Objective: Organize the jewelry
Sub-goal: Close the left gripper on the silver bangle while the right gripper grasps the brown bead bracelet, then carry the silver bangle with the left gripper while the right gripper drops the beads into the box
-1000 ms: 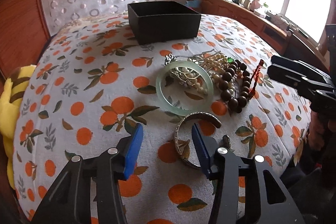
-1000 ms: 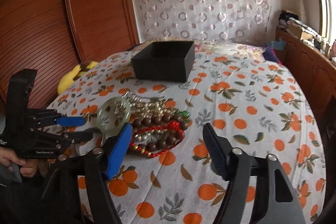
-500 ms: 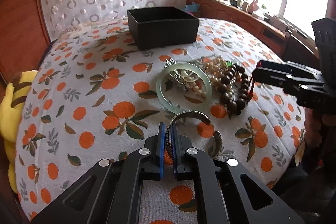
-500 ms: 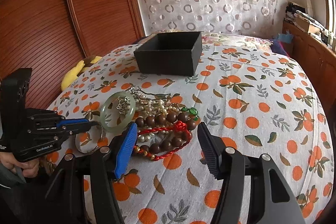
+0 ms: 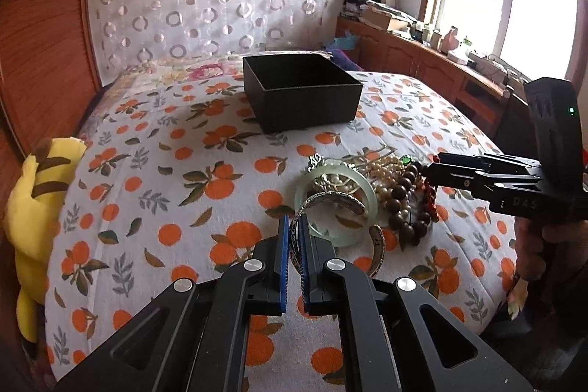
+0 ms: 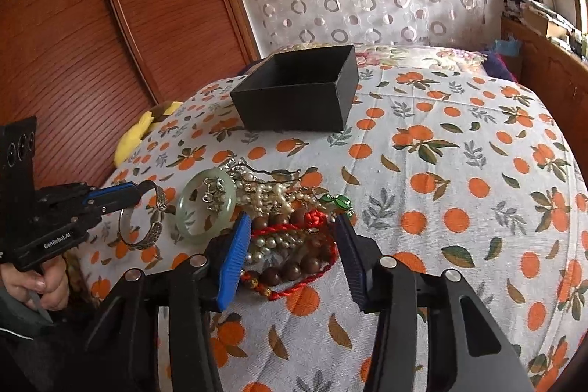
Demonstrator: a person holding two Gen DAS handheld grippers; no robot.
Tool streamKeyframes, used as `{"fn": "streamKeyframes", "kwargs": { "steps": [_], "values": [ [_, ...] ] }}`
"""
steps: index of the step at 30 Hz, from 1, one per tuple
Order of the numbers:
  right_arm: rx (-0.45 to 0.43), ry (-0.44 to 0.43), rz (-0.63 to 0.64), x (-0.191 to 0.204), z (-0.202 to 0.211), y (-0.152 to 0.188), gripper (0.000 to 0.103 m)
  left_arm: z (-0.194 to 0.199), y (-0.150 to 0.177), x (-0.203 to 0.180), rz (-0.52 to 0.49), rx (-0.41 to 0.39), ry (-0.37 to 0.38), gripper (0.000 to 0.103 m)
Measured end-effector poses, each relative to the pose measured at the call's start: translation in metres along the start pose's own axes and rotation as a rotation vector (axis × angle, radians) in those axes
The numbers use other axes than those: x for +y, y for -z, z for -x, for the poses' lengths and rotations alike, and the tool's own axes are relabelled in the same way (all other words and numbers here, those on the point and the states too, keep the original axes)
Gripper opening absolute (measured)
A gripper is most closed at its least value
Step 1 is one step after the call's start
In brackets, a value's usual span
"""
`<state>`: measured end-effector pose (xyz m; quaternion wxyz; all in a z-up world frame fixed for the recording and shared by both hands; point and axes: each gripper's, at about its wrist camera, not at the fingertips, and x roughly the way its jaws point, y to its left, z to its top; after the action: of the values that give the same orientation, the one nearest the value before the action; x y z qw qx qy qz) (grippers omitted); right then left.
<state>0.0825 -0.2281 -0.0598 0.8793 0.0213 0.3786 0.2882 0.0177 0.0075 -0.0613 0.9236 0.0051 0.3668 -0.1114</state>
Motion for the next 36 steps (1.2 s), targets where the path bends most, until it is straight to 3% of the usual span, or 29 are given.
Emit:
{"fn": "streamKeyframes", "kwargs": {
  "steps": [6, 12, 16, 23, 36],
  "values": [
    [0.018, 0.007, 0.002, -0.001, -0.007, -0.003, 0.050, 0.001, -0.002, -0.002, -0.008, -0.006, 0.001, 0.004],
    [0.032, 0.054, 0.022, -0.002, -0.008, -0.001, 0.015, 0.000, -0.002, -0.002, -0.002, -0.003, 0.004, 0.004],
    [0.029, 0.054, 0.029, -0.005, -0.006, 0.002, 0.006, -0.001, -0.005, -0.002, 0.004, -0.008, 0.002, 0.004],
    [-0.038, 0.068, 0.059, -0.003, 0.016, -0.011, 0.005, -0.005, -0.020, 0.001, 0.002, -0.029, 0.001, 0.004],
    [-0.149, 0.120, 0.179, 0.005, 0.030, -0.073, 0.004, -0.021, -0.068, 0.004, -0.014, -0.102, -0.010, 0.004]
  ]
}}
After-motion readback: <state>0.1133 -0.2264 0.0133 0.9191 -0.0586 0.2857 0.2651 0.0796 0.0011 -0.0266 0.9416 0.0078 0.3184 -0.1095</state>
